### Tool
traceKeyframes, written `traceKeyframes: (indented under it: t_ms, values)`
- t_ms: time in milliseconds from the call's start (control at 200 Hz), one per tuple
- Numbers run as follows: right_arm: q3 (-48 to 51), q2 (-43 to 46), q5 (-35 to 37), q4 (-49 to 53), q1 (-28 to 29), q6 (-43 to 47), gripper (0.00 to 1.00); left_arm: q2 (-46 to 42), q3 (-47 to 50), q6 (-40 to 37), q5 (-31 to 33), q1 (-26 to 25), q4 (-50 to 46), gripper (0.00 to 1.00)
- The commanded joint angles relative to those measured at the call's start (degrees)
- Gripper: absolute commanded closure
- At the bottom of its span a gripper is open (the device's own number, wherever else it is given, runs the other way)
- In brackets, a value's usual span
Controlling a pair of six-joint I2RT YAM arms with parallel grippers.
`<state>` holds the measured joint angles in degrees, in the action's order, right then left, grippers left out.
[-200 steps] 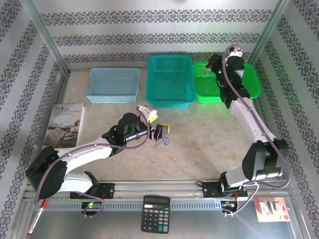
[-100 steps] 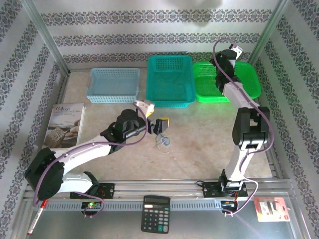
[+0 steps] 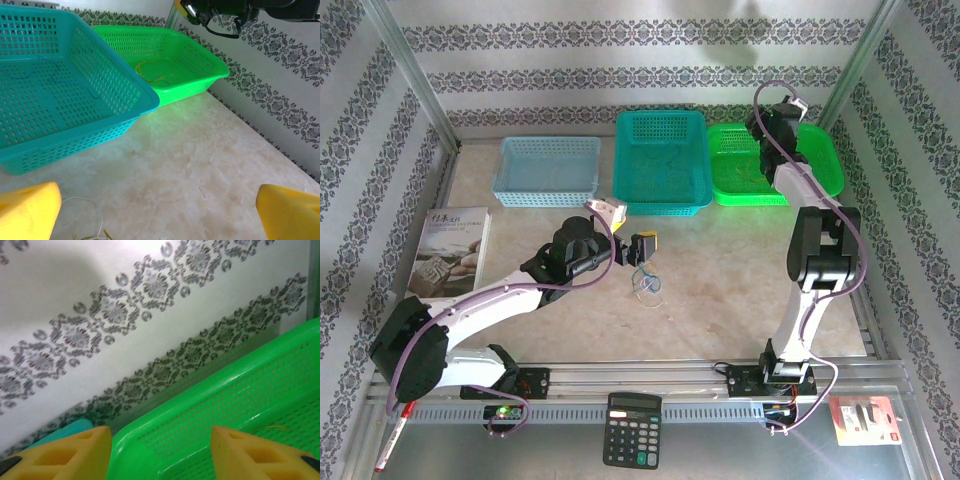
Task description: Untangle the cables
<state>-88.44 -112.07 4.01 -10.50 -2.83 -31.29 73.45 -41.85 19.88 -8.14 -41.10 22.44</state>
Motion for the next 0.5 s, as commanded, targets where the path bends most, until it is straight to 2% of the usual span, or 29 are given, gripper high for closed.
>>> traceKeyframes:
  t_ms: [0,235,495]
  values:
    - [2.86,6.04,-5.12,-1.06,0.19,-0.44,0.45,-0.19,-1.37,1.79,1.62,0.85,-0.98,0.00]
    - [11.76,15.12,-11.17,-2.59,3.01,-2.86,0.45,-2.66,-0.09,4.29,5.77,1.36,-3.81,0.00]
    - [22.67,25.96,-15.27,-1.04,10.56,-2.12,0.45,-5.14,0.62,7.77,8.96,3.26,-11.83,0.00]
